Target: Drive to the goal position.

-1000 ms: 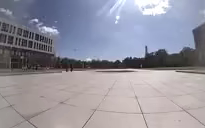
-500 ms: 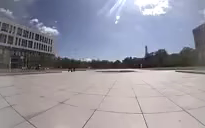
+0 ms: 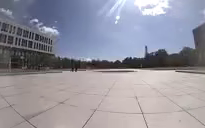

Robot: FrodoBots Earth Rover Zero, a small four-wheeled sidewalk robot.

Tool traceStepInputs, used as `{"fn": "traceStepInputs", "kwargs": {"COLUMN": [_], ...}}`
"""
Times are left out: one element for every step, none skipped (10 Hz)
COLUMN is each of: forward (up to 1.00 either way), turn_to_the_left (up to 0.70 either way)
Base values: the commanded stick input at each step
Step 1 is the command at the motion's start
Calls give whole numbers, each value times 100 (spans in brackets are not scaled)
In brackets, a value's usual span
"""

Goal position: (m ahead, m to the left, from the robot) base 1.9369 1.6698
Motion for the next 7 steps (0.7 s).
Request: {"fn": "traceStepInputs", "kwargs": {"forward": [6,6,6,6,6,6,6], "turn_to_the_left": [1,1,1,1,1,1,1]}}
